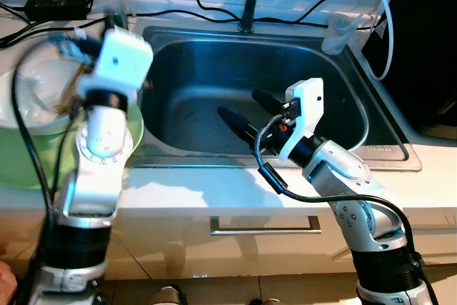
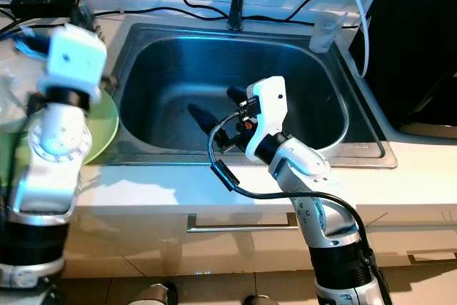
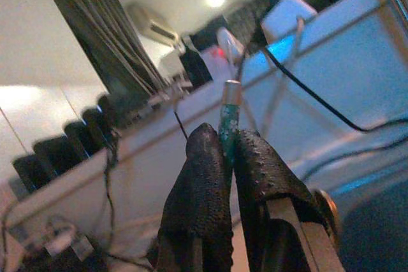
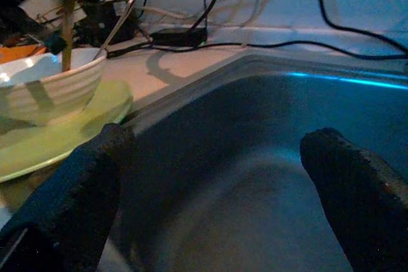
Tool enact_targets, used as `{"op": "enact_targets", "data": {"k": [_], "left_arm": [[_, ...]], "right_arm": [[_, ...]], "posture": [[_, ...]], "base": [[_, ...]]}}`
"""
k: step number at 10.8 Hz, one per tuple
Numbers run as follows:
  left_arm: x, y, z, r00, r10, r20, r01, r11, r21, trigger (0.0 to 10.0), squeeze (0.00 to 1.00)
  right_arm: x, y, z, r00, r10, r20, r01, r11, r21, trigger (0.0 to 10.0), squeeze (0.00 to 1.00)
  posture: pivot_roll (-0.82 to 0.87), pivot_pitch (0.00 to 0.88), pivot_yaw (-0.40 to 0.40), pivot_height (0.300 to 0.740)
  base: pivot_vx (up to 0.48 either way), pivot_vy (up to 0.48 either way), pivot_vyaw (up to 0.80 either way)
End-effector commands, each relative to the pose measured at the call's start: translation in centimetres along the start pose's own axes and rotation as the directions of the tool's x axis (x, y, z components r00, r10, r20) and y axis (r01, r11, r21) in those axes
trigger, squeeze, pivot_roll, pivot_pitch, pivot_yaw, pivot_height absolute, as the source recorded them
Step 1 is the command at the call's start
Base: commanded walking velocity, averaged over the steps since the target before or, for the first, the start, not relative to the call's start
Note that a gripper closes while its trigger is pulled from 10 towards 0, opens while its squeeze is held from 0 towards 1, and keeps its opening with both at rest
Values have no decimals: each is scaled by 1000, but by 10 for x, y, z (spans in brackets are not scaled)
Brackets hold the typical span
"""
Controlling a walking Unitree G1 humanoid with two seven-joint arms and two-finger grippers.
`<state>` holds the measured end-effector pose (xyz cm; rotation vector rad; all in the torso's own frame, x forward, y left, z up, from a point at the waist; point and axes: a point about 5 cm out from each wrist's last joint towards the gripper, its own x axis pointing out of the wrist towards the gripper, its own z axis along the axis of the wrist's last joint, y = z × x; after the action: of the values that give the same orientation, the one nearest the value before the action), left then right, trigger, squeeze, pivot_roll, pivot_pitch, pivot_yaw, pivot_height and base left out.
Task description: Kitchen organization
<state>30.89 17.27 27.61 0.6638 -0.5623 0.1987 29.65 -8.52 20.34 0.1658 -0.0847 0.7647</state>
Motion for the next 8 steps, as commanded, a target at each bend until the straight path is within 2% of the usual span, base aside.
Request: {"op": "enact_targets", "data": {"k": [1, 5, 8], "left_arm": [[2, 0, 10, 999, 4, 47, -5, 1000, 15, 0, 0], [7, 11, 21, 992, 30, 123, -45, 992, 121, 0, 0], [11, 16, 27, 984, 48, 174, -74, 987, 144, 0, 0]], "right_arm": [[-1, -6, 3, 999, -35, 15, 35, 999, -9, 10000, 0], [0, -11, -1, 997, -68, 21, 68, 998, -7, 10000, 0], [1, -12, -3, 997, -74, 22, 74, 997, -5, 10000, 0]], "posture": [[1, 113, -69, 740], [9, 111, -64, 740], [13, 109, -63, 740]], "base": [[0, 0, 0], [0, 0, 0], [0, 0, 0]]}}
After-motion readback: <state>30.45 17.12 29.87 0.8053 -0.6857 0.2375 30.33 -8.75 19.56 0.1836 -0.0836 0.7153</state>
